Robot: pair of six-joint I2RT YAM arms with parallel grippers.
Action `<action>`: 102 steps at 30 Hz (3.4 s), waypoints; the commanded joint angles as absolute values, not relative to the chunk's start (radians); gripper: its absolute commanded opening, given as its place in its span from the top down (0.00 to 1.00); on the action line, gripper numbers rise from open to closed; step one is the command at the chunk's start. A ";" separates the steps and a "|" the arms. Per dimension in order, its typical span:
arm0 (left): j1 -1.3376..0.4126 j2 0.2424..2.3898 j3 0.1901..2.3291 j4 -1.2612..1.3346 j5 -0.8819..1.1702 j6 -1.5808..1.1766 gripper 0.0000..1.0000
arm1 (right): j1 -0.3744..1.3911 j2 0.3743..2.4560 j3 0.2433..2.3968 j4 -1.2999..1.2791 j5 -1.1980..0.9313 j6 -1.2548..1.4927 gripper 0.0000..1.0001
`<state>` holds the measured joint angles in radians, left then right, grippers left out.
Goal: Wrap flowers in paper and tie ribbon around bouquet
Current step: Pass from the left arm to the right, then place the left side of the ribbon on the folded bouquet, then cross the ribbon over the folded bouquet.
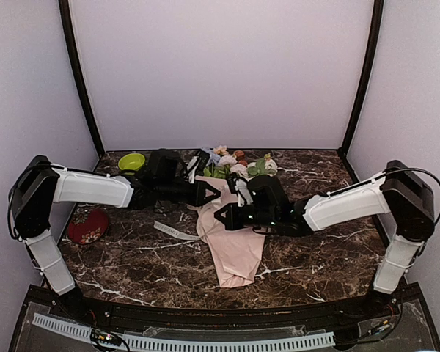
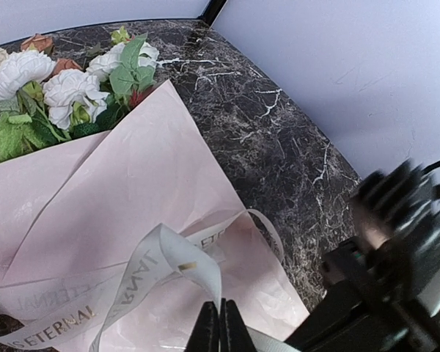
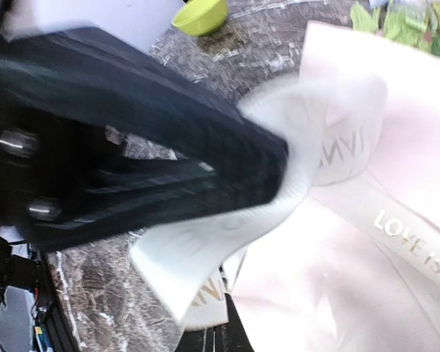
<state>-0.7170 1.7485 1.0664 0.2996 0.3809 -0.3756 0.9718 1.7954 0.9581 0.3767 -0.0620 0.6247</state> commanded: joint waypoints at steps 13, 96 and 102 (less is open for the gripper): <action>-0.533 1.640 1.026 0.087 0.385 -0.395 0.30 | 0.776 1.637 1.095 -0.141 -0.034 0.394 1.00; -0.572 1.417 0.927 0.257 0.344 -0.171 1.00 | 0.672 1.741 1.210 -0.314 -0.287 0.290 0.53; -0.574 1.417 0.925 0.267 0.342 -0.181 1.00 | 0.820 1.756 1.224 -0.259 -0.235 0.176 0.53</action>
